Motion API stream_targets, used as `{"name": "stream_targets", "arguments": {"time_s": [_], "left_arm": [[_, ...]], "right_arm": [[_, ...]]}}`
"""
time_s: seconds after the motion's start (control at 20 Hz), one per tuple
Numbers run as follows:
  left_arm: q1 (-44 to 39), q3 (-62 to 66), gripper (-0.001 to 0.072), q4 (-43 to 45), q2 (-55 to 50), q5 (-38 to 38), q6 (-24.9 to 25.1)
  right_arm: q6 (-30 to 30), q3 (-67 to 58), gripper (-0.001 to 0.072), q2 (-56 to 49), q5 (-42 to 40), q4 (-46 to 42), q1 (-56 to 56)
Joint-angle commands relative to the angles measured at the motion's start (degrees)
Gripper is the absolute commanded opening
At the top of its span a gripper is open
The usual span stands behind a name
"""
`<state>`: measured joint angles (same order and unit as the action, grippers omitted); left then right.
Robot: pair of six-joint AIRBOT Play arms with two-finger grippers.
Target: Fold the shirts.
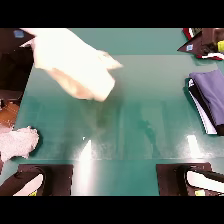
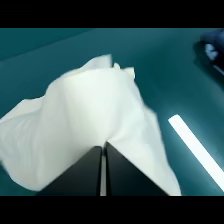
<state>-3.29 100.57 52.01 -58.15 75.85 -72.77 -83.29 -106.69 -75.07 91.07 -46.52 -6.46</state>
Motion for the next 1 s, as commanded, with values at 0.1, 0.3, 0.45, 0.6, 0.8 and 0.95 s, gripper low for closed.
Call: {"name": "stream_targets", "arguments": {"time_s": [0.1, 0.3, 0.45, 0.6, 0.8, 0.95], "left_arm": [[-17.27, 2.80, 0.0023, -3.98, -6.34, -5.92, 2.23], [-26.27, 2.80, 0.0024, -4.00, -19.15, -7.52, 2.71], [-28.06, 2.80, 0.0028, -4.00, -28.61, -9.73, 2.67], [-24.57, 2.82, 0.0676, -2.58, -31.65, -8.74, -0.81], [-14.19, 2.40, 0.0664, -1.86, -30.71, 7.34, -0.96], [-9.01, -5.77, 0.0664, 1.51, -30.45, 12.26, -1.42]], "right_arm": [[-0.31, -3.67, 0.0020, 0.02, 0.02, -0.02, 0.04], [-0.33, -3.65, 0.0020, 0.00, 0.61, -0.07, 0.04], [-0.33, -3.65, 0.0021, 0.00, 0.72, -0.07, 0.04], [-0.33, -3.65, 0.0020, 0.00, 1.97, -0.20, 0.02], [-0.31, -3.65, 0.0020, 0.00, 2.27, -0.22, 0.04], [-0.31, -3.65, 0.0020, -0.02, 2.43, -0.24, 0.04]]}}
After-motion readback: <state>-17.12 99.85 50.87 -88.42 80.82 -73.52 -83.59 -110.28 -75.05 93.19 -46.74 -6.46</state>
